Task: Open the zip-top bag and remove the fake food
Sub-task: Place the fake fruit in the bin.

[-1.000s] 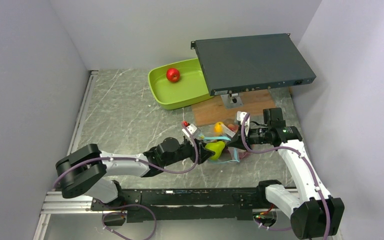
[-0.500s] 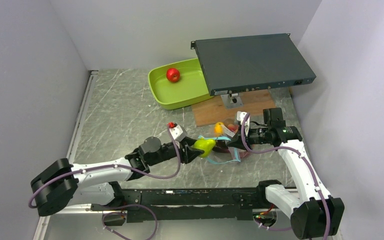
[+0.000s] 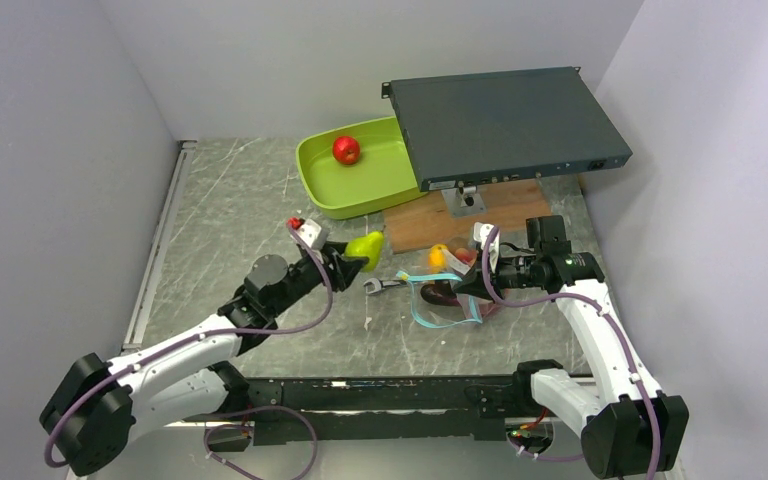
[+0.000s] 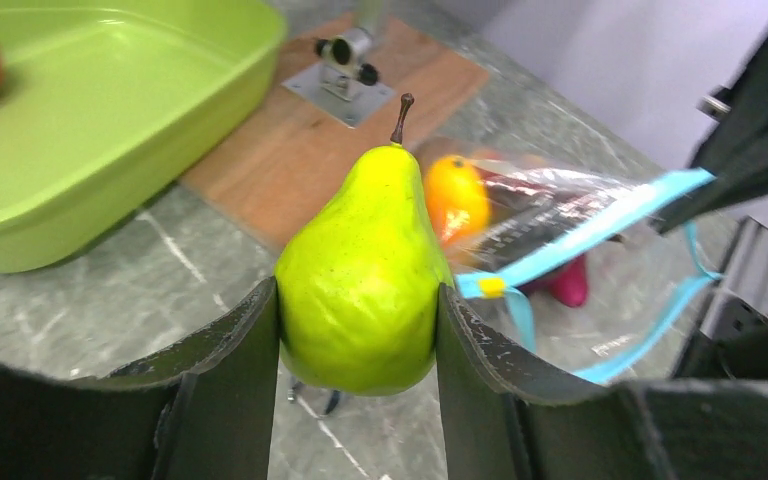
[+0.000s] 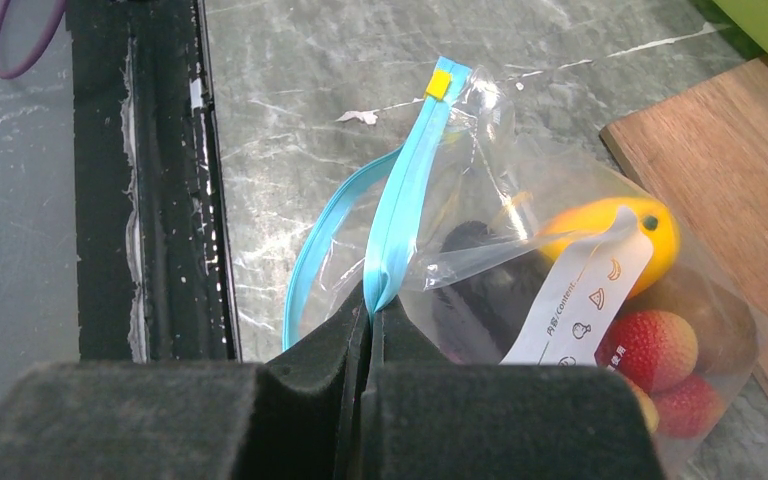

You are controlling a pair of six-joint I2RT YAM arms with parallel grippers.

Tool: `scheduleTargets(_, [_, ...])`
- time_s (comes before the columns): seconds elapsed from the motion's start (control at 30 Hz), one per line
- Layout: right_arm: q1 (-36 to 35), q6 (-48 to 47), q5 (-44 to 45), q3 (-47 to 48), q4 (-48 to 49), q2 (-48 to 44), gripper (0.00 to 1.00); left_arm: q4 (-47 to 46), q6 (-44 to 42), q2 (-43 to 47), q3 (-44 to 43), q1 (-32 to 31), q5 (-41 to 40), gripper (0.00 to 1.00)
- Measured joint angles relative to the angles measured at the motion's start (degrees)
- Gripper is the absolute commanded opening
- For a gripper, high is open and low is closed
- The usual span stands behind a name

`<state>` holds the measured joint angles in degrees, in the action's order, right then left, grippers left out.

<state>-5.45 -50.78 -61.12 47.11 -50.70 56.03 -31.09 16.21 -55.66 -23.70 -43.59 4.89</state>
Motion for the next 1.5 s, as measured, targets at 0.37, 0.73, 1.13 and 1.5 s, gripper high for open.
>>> scheduleTargets(0.37, [0.0, -0.02, 0.07, 0.0, 0.0, 0.22, 0.0, 7.5, 3.87, -8.81, -11.76, 12.87, -5.03, 0.0])
scheduleTargets(0.73, [-0.72, -0.09, 0.09, 0.0, 0.0, 0.22, 0.0, 16.61, 4.57, -26.16, -30.77, 22.43, -1.53, 0.0])
scheduleTargets(1.13, [-1.86, -0.17, 0.59, 0.0, 0.0, 0.22, 0.0, 25.7, 5.6, -44.02, -49.07, 26.32, -0.48, 0.0])
scheduleTargets(1.5, [-2.91, -0.2, 0.9, 0.0, 0.0, 0.28, 0.0, 31.06, 3.32, -49.2, -53.64, 26.32, -2.16, 0.0])
